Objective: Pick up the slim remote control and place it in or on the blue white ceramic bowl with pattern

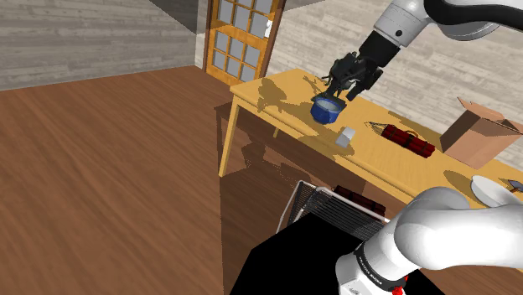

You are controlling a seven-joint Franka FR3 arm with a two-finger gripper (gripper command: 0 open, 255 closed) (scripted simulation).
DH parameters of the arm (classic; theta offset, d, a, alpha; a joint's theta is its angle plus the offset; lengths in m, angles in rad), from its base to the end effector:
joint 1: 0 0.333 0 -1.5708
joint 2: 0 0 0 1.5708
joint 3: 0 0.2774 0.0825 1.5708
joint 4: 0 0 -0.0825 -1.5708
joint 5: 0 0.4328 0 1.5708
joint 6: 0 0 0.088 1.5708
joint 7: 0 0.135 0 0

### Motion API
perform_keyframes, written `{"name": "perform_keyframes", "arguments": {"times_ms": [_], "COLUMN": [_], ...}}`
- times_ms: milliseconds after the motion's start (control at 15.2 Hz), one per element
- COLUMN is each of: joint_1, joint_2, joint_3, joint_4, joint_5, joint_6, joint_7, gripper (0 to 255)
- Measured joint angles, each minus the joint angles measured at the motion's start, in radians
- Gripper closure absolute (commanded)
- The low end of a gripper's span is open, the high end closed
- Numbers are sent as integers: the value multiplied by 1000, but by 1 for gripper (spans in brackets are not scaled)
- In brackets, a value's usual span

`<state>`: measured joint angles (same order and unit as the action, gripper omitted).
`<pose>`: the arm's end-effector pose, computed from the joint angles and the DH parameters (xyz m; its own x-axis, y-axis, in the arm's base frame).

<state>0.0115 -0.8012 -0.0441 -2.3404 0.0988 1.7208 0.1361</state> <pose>0.3992 -0.0031 0.5652 0.9718 -0.1734 0.1595 -0.1492 -0.9769 -0.1531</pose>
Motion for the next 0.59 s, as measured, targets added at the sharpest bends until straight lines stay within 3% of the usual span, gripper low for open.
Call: {"name": "perform_keyframes", "arguments": {"times_ms": [594], "joint_1": [-74], "joint_2": [164], "joint_3": [-61], "joint_4": [12], "joint_5": [-40], "joint_6": [119], "joint_7": [26], "gripper": [0]}}
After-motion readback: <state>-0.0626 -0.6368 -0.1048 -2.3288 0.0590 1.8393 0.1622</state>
